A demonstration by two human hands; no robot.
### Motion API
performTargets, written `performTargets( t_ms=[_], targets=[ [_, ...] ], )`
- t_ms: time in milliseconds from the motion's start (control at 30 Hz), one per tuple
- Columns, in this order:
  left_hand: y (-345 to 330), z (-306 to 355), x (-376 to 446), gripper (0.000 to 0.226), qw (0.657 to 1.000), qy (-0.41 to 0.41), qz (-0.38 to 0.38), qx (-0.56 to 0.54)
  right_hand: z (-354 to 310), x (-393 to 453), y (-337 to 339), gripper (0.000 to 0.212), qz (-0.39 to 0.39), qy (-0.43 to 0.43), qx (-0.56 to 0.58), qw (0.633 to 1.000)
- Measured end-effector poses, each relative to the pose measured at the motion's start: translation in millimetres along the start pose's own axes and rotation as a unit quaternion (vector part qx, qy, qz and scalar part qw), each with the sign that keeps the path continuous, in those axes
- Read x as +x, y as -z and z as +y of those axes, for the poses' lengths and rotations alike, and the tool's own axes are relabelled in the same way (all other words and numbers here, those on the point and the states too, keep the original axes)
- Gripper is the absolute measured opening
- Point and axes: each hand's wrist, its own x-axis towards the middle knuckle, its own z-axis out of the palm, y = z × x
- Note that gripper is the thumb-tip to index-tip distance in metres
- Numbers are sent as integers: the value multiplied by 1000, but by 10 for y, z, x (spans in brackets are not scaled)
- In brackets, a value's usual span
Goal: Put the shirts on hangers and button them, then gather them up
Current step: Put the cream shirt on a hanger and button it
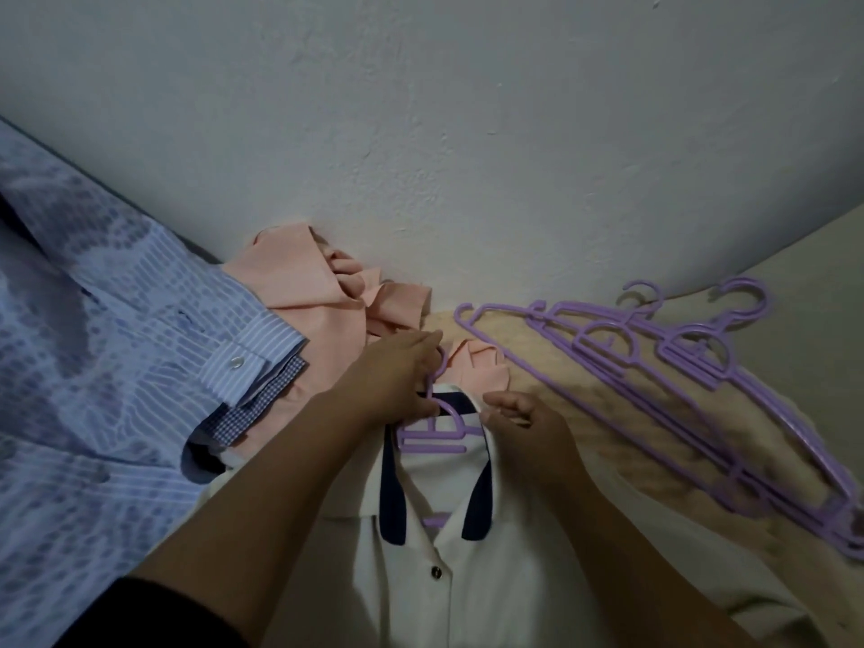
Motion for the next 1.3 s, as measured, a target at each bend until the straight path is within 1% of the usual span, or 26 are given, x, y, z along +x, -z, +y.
performTargets(
  t_ms=[100,200,333,367,533,667,767,867,933,1000,1067,1133,1233,1300],
  targets=[
    [32,-10,-33,95,1000,-5,-8,-9,-16,-11,14,24,-9,0,-2,1000],
    [42,-24,-92,94,1000,4,4,-22,-63,-54,55,23,-18,4,-10,1000],
    [3,32,-261,72,994,-51,86,-46,-112,-121,111,22,-20,4,-2,1000],
    [-34,38,-324,73,993,-60,90,-43,-112,-135,118,22,-19,4,0,1000],
    [-283,-69,-470,92,996,-57,69,5,-77,-166,110,23,-24,-5,12,1000],
    [-309,-75,-453,83,995,-48,85,-8,-45,-152,104,22,-28,-14,15,999],
    [-340,-91,-457,80,996,-41,83,-15,-11,-143,117,25,-28,-21,17,999],
    [-288,-70,-488,75,991,-47,119,-24,-7,-172,160,28,-36,-8,7,999],
    [-165,-25,-508,71,985,-56,161,-13,-63,-238,219,33,-29,27,-8,999],
    [31,44,-539,72,975,-67,213,11,-188,-324,308,38,-5,110,-12,994],
    [293,140,-592,73,958,-79,276,25,-385,-407,433,43,24,205,-21,978],
    [629,253,-676,71,936,-99,335,27,-663,-498,593,46,55,261,-69,961],
    [1243,440,-851,64,896,-122,425,33,-1167,-669,874,44,156,310,-150,926],
    [1678,584,-996,63,871,-135,472,33,-1561,-843,1085,45,217,340,-147,903]
  ],
)
